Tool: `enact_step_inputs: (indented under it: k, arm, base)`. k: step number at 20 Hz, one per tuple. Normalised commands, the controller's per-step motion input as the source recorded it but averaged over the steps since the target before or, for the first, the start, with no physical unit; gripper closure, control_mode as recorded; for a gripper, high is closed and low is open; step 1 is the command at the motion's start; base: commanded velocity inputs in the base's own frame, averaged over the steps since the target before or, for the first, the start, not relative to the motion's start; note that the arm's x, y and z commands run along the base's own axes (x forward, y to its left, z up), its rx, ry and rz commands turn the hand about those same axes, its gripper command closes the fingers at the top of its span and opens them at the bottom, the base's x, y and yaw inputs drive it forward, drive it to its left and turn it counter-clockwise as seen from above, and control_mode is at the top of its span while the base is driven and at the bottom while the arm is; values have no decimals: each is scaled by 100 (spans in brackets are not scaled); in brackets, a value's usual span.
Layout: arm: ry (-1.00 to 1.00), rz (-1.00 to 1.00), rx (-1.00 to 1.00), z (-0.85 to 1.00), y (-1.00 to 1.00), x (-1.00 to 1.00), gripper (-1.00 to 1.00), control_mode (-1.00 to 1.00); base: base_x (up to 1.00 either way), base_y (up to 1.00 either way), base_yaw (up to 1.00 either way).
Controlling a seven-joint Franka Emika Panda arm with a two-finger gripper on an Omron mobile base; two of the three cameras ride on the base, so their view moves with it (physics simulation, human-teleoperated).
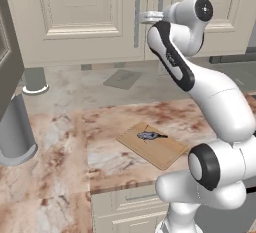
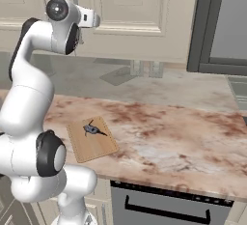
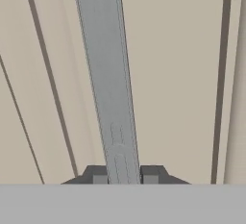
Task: Open the cabinet, retrieve the rolling pin, and place it next to the meat on the cutting board to prepare for tenderizing.
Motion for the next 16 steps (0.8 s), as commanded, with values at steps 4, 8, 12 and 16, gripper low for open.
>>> enact_step_inputs:
  k: [4,8,12,16]
  arm:
    - [0,5,0,0,1,-4,100,-100]
    - [0,8,0,0,7,-30,100,-100]
    - [-3,8,0,0,1,-72,100,-100]
    - [-1,9,0,0,0,-89,100,-100]
  base:
    - [0,0,0]
    - [0,0,0]
    - [0,0,0]
    - [0,0,0]
